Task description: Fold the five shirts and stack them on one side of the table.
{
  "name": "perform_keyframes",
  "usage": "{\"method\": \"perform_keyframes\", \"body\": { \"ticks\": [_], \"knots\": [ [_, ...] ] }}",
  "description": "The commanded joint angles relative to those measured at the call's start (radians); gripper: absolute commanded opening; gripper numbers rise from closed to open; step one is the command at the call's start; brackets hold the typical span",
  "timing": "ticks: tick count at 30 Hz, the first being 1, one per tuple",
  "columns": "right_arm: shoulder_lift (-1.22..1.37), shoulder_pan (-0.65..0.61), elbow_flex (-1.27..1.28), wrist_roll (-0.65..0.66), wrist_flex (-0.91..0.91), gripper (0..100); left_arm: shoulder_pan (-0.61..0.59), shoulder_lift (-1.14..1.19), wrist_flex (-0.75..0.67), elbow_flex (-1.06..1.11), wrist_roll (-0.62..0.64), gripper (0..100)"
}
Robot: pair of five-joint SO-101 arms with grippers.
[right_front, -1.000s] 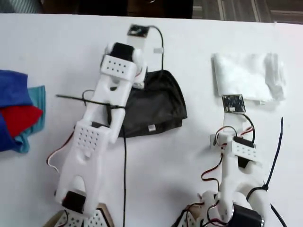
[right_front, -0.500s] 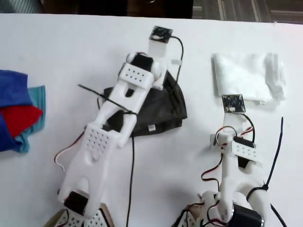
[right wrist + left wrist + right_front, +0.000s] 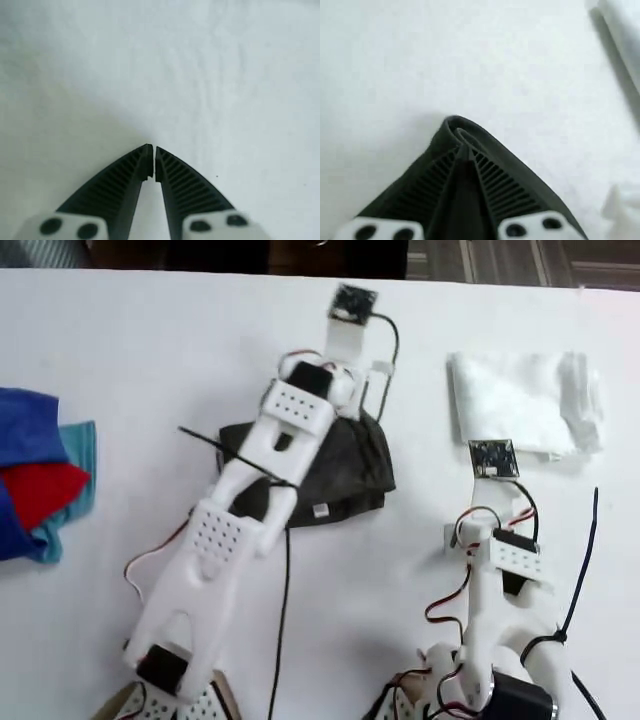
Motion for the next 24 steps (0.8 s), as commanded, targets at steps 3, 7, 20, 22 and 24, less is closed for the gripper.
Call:
{"method": "perform_keyframes", "body": {
  "ticks": [3,7,20,22,24],
  "knots": [
    [-0.015,0.004,-0.005,-0.008,-0.016,1.8,0.057,0.029,-0.023,-0.022,-0.012,3],
    [-0.015,0.005,-0.005,-0.008,-0.016,1.8,0.081,0.031,-0.003,-0.033,-0.012,3],
    [-0.015,0.007,-0.005,-0.009,-0.018,1.8,0.028,-0.006,0.539,-0.529,-0.014,3],
    [-0.015,0.004,-0.005,-0.009,-0.018,1.8,0.002,-0.017,0.603,-0.526,-0.014,3],
    [-0.015,0.004,-0.005,-0.009,-0.018,1.8,-0.034,-0.018,0.618,-0.522,-0.021,3]
  ]
}}
